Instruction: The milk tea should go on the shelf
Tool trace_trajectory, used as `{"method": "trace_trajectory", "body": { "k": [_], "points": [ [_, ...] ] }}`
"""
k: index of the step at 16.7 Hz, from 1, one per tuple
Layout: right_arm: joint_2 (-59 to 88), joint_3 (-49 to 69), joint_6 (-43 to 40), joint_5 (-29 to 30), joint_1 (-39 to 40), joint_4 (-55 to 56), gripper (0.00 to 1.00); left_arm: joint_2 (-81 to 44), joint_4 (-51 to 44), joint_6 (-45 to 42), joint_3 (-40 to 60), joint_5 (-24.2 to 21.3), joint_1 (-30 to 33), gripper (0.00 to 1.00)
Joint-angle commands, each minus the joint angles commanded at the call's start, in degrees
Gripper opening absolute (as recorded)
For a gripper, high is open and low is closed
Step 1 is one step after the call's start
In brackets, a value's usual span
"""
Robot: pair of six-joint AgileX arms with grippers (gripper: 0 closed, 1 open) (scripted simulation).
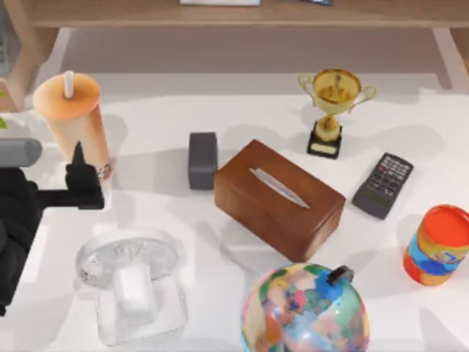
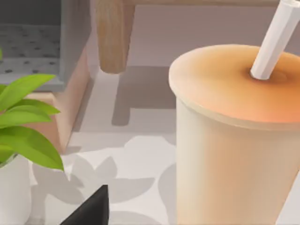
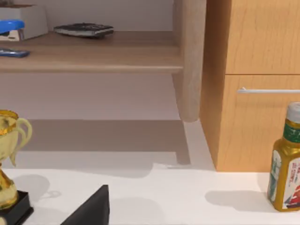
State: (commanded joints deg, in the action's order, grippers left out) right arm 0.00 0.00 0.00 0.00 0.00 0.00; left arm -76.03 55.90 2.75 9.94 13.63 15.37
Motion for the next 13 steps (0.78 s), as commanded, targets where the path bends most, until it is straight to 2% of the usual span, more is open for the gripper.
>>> {"method": "trace_trajectory", "body": {
  "k": [5, 13],
  "points": [
    [0.0, 0.0, 0.0, 0.0, 0.0, 0.0, 1.00, -11.1, 8.5, 0.3, 1.2, 1.9, 2.8, 1.00],
    [0.0, 0.0, 0.0, 0.0, 0.0, 0.0, 1.00, -13.7, 9.3, 0.2, 3.0, 1.3, 2.2, 1.00]
  ]
}}
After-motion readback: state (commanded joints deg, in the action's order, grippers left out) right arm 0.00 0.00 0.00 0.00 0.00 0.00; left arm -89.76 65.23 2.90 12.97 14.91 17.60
